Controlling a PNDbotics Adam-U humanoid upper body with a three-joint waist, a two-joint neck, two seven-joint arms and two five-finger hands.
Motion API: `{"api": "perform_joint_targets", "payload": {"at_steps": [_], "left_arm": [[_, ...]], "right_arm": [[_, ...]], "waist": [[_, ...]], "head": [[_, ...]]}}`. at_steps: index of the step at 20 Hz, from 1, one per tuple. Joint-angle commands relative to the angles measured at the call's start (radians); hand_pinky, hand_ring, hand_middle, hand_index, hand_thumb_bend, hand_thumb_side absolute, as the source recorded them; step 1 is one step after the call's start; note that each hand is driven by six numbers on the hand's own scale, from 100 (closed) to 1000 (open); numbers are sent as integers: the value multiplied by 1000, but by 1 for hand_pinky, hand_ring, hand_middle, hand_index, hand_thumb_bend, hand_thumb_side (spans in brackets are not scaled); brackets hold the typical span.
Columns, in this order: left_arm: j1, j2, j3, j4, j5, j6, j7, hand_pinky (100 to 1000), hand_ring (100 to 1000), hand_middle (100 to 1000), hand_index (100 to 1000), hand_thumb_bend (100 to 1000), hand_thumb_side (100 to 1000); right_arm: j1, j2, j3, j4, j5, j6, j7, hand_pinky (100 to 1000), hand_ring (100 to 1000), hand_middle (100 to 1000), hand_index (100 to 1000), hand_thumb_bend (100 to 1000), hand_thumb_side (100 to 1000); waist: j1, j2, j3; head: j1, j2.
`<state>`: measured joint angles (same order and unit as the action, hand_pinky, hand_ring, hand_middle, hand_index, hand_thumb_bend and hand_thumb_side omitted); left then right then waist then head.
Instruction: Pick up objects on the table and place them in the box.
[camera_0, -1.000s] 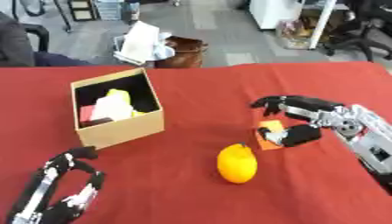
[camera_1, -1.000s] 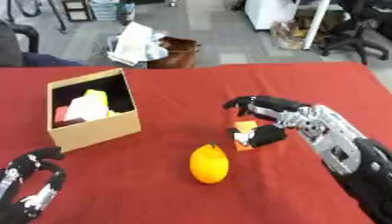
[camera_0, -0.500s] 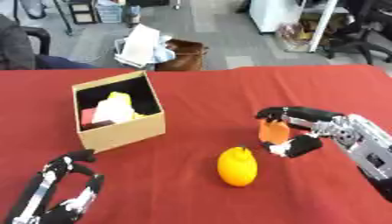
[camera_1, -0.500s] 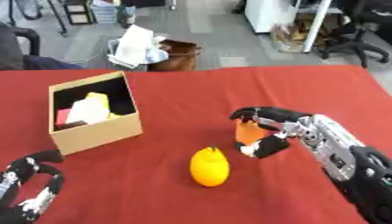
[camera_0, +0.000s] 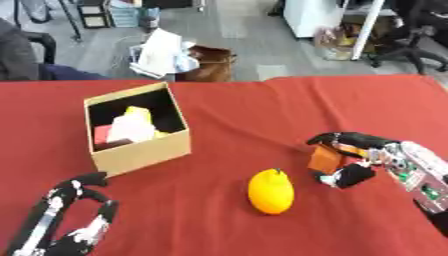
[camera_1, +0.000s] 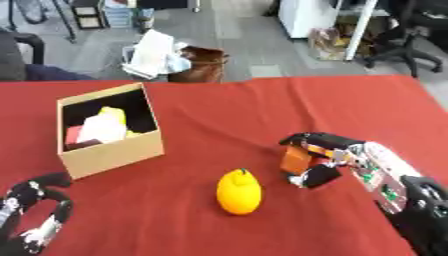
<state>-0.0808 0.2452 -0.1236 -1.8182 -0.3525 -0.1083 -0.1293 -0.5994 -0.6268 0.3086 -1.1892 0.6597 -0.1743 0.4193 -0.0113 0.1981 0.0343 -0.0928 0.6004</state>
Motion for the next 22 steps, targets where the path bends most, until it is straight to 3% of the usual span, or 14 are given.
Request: {"api": "perform_joint_targets", "payload": {"at_steps": [1, 6, 8, 13, 15, 17, 22], "left_arm": [[-8, 12, 10, -14, 2, -1, 3, 783, 627, 693, 851, 331, 630], [-6, 13, 10, -14, 1, -1, 3, 782, 628, 693, 851, 331, 630], [-5, 13, 9, -13, 1, -1, 3, 782, 628, 694, 850, 332, 630], [-5, 13, 5, -13, 2, -2, -2, 782, 628, 694, 849, 332, 629], [-11, 13, -1, -14, 3, -4, -8, 782, 628, 693, 848, 332, 628], [-17, 13, -9, -15, 6, -6, -16, 782, 628, 693, 845, 332, 629], [-35, 10, -33, -16, 17, -14, -43, 782, 629, 692, 842, 334, 627]], "right_arm": [[-14, -24, -22, 3, 11, 11, -64, 795, 734, 752, 923, 100, 250], [-69, -43, -38, -78, -3, 35, -109, 786, 701, 741, 920, 100, 134], [-130, -46, -33, -109, -2, 40, -96, 797, 709, 748, 923, 100, 106], [-262, -15, -9, -119, 24, 34, -50, 817, 722, 763, 928, 110, 100], [-386, 66, 15, -73, 66, 21, -18, 816, 718, 763, 929, 105, 100], [-464, 141, 25, -8, 113, 0, -5, 822, 724, 769, 931, 109, 100], [-566, 310, -1, 158, 247, -40, -24, 811, 716, 772, 931, 100, 100]], "waist": [[-6, -4, -4], [-6, -7, -6], [-6, -10, -5], [-6, -12, 4], [-5, -10, 25], [-5, -8, 46], [-3, -5, 112]], "head": [[-1, -12], [0, -11], [0, -8], [-2, -4], [-12, -6], [-22, -9], [-58, -14]]}}
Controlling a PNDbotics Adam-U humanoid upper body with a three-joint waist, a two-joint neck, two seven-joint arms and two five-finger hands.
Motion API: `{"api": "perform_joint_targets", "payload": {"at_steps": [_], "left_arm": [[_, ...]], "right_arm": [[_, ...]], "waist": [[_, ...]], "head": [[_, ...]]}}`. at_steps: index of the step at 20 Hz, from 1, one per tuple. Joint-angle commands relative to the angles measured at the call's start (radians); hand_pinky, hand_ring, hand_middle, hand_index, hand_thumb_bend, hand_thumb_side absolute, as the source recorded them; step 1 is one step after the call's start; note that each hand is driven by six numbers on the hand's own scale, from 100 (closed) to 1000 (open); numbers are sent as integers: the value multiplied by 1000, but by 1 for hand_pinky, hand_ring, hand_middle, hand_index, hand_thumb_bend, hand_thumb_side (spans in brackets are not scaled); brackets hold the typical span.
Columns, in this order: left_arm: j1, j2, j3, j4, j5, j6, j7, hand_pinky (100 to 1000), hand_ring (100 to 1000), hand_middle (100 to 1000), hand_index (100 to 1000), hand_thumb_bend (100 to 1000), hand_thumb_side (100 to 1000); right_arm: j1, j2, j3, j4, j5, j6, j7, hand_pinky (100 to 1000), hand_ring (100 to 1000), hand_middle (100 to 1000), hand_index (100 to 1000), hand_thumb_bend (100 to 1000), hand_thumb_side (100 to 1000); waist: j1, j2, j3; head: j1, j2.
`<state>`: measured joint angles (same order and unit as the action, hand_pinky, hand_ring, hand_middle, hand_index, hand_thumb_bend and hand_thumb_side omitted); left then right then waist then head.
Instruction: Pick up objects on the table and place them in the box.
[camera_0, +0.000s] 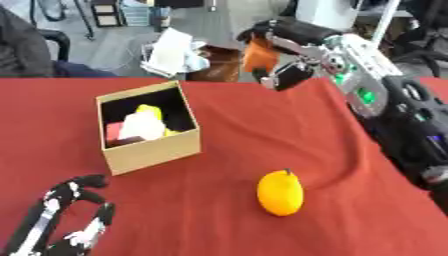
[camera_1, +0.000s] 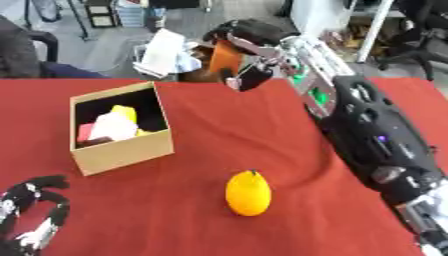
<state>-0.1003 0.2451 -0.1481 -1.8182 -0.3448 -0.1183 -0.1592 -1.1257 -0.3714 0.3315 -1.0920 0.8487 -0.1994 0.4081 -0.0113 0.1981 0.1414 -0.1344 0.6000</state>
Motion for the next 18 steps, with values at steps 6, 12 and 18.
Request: {"api": "perform_joint_targets", "payload": {"at_steps": [6, 12, 18], "left_arm": [[-27, 5, -29, -18, 23, -10, -41, 781, 630, 692, 839, 334, 628], [-29, 4, -32, -17, 26, -12, -49, 782, 631, 692, 837, 333, 630], [-27, 3, -30, -15, 24, -13, -50, 781, 632, 692, 836, 327, 637]], "right_arm": [[-69, 196, -92, 244, 177, -12, -89, 801, 724, 802, 945, 100, 269], [-58, 243, -102, 297, 258, -29, -124, 839, 786, 883, 969, 178, 641], [-52, 237, -98, 281, 254, -50, -138, 858, 826, 951, 978, 191, 671]], "waist": [[3, -2, 65], [5, -3, 64], [5, -7, 49]], "head": [[-50, -15], [-54, -13], [-48, -12]]}}
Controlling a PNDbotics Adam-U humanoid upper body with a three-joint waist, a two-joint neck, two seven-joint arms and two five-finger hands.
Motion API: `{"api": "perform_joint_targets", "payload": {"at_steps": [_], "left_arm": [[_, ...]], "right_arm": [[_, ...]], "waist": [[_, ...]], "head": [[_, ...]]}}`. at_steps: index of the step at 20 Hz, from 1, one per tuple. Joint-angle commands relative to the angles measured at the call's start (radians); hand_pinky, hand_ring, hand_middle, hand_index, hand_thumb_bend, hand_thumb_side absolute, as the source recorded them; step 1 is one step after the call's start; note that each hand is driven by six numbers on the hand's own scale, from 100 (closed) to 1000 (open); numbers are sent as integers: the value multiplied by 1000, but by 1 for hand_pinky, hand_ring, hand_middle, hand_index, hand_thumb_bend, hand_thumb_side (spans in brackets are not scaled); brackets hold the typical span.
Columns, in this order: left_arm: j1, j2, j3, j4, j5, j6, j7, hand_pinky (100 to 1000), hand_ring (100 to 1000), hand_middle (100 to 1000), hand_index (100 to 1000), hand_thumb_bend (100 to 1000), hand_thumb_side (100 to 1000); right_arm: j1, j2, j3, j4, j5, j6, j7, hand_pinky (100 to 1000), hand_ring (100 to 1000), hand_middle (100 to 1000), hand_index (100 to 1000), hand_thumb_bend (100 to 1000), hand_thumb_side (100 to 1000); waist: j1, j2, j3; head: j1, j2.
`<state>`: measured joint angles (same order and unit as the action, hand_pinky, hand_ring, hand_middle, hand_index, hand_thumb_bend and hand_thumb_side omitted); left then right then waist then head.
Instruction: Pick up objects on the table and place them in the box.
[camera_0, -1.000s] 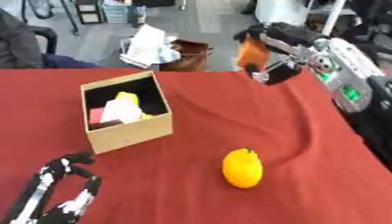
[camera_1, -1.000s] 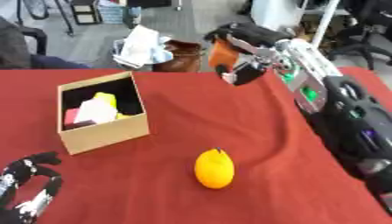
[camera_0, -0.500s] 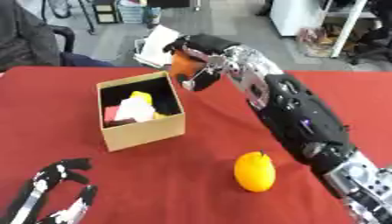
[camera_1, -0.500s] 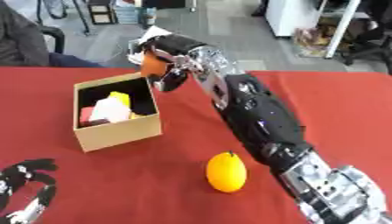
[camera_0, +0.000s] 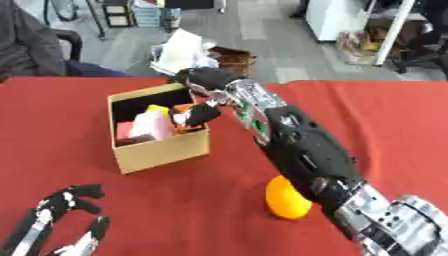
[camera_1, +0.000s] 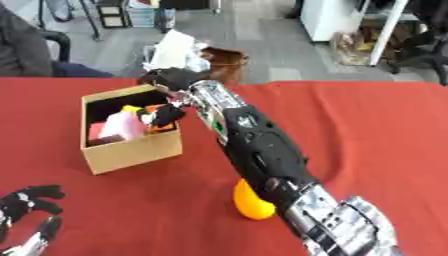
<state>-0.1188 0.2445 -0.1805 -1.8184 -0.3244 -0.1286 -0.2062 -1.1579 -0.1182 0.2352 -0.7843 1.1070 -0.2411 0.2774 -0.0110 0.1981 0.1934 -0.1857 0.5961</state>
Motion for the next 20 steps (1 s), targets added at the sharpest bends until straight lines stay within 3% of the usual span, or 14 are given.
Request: {"api": "perform_joint_targets", "payload": {"at_steps": [1, 5, 9, 10, 11, 12, 15, 20], "left_arm": [[-7, 4, 5, -15, 3, -3, -1, 782, 632, 692, 836, 328, 637], [1, 8, 21, -14, -6, 0, 11, 782, 632, 692, 835, 329, 636], [13, 12, 49, -15, -21, 5, 34, 782, 633, 692, 835, 332, 633], [15, 12, 56, -15, -25, 7, 40, 782, 633, 692, 823, 333, 634], [18, 12, 62, -15, -29, 9, 45, 781, 633, 691, 827, 332, 634], [21, 11, 69, -15, -34, 10, 51, 781, 632, 691, 826, 332, 633], [28, 11, 89, -15, -41, 16, 70, 781, 633, 691, 828, 333, 630], [33, 8, 110, -16, -49, 26, 94, 780, 632, 690, 827, 336, 628]], "right_arm": [[-21, -26, 3, -44, -21, -15, -7, 857, 824, 949, 978, 189, 663], [-26, -111, 55, -161, -131, -49, 29, 864, 826, 948, 982, 211, 607], [26, -253, 128, -356, -289, -64, 102, 869, 829, 937, 986, 209, 600], [50, -288, 140, -407, -329, -57, 122, 862, 823, 930, 985, 190, 606], [79, -322, 146, -456, -372, -44, 138, 840, 802, 915, 981, 186, 551], [115, -360, 147, -508, -420, -28, 149, 836, 799, 913, 981, 150, 609], [242, -462, 137, -660, -531, 31, 161, 820, 785, 901, 976, 119, 625], [421, -540, 152, -842, -588, 72, 201, 823, 793, 896, 976, 107, 659]], "waist": [[5, -7, -8], [-1, -7, -43], [-9, -8, -86], [-10, -9, -94], [-12, -10, -100], [-13, -10, -105], [-14, -10, -116], [-15, -10, -133]], "head": [[7, -9], [35, -10], [68, -9], [73, -8], [78, -8], [82, -8], [94, -9], [101, -9]]}}
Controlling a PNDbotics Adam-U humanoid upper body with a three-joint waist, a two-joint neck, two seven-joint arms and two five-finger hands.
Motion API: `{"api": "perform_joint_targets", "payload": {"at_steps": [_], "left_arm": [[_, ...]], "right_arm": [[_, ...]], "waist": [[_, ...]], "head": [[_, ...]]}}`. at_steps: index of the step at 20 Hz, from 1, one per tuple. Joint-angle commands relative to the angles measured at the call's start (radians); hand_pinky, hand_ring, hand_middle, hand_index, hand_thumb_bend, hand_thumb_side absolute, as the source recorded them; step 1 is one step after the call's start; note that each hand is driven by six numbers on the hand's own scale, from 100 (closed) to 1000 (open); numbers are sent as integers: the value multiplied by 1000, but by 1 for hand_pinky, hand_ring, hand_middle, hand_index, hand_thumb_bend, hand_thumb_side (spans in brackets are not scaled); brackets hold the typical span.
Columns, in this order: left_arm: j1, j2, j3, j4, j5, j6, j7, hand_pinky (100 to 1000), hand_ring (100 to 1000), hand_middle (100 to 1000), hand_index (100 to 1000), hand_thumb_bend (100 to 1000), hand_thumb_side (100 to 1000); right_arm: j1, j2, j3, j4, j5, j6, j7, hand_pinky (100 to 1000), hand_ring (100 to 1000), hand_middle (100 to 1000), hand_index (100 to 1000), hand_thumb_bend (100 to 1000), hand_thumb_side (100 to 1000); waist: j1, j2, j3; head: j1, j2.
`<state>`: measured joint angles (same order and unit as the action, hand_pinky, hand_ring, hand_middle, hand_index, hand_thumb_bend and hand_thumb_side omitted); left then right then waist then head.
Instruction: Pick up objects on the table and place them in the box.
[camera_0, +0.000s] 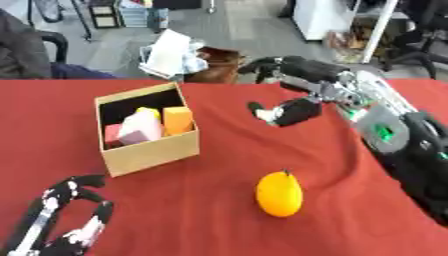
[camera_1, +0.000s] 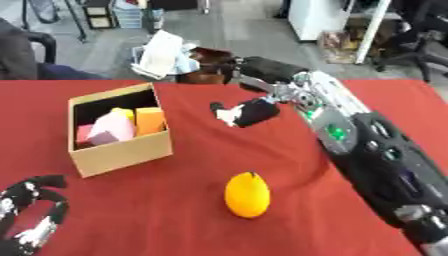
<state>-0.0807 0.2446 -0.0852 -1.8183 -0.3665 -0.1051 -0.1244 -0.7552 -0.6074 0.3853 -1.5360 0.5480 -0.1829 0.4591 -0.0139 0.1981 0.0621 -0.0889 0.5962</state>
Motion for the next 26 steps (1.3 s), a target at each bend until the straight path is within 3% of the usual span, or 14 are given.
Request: {"api": "perform_joint_targets", "payload": {"at_steps": [1, 4, 8, 19, 20, 21, 22, 23, 24, 25, 26], "left_arm": [[-5, 8, 14, -15, -8, 2, 14, 780, 632, 690, 826, 337, 628], [-5, 7, 11, -14, -8, 1, 12, 780, 631, 690, 827, 337, 627], [-5, 7, 9, -13, -7, 0, 10, 780, 631, 690, 826, 338, 628], [-6, 5, 7, -13, -6, 0, 8, 779, 631, 690, 825, 340, 629], [-6, 5, 7, -13, -6, 0, 8, 779, 631, 690, 825, 342, 629], [-5, 5, 7, -13, -6, 0, 8, 779, 631, 690, 825, 342, 629], [-5, 5, 7, -13, -6, 1, 9, 778, 631, 690, 824, 342, 630], [-5, 5, 7, -13, -7, 1, 9, 778, 631, 690, 824, 342, 630], [-4, 5, 8, -13, -7, 1, 9, 778, 631, 690, 824, 341, 630], [-4, 5, 8, -13, -7, 1, 9, 778, 631, 690, 824, 341, 630], [-4, 5, 7, -13, -7, 2, 9, 778, 631, 690, 824, 342, 630]], "right_arm": [[39, -55, 8, -113, -31, 15, 32, 827, 797, 896, 977, 112, 658], [94, -49, 34, -135, -35, 12, 68, 810, 785, 884, 972, 100, 663], [140, -27, 71, -92, -39, 2, 96, 797, 780, 874, 968, 100, 676], [181, 9, 117, 51, 13, -61, 119, 799, 786, 855, 956, 100, 663], [182, 9, 112, 59, 18, -60, 115, 784, 750, 793, 918, 100, 437], [183, 8, 105, 68, 26, -57, 106, 780, 742, 779, 909, 100, 409], [180, 8, 97, 72, 33, -57, 92, 762, 694, 689, 838, 100, 262], [178, 7, 91, 72, 40, -56, 75, 762, 694, 689, 838, 100, 262], [172, 6, 84, 69, 46, -56, 55, 733, 622, 534, 682, 100, 100], [165, 3, 77, 62, 52, -53, 31, 733, 622, 534, 682, 100, 100], [158, 1, 71, 54, 59, -50, 10, 722, 582, 426, 557, 100, 100]], "waist": [[-12, -10, -4], [-11, -10, -8], [-9, -10, -7], [-6, -8, -6], [-5, -8, -6], [-5, -7, -6], [-4, -7, -6], [-4, -7, -6], [-4, -7, -7], [-4, -8, -8], [-4, -8, -8]], "head": [[5, -10], [1, -9], [0, -11], [-3, -17], [-3, -18], [-3, -18], [-2, -18], [-2, -18], [-1, -17], [-1, -17], [-1, -17]]}}
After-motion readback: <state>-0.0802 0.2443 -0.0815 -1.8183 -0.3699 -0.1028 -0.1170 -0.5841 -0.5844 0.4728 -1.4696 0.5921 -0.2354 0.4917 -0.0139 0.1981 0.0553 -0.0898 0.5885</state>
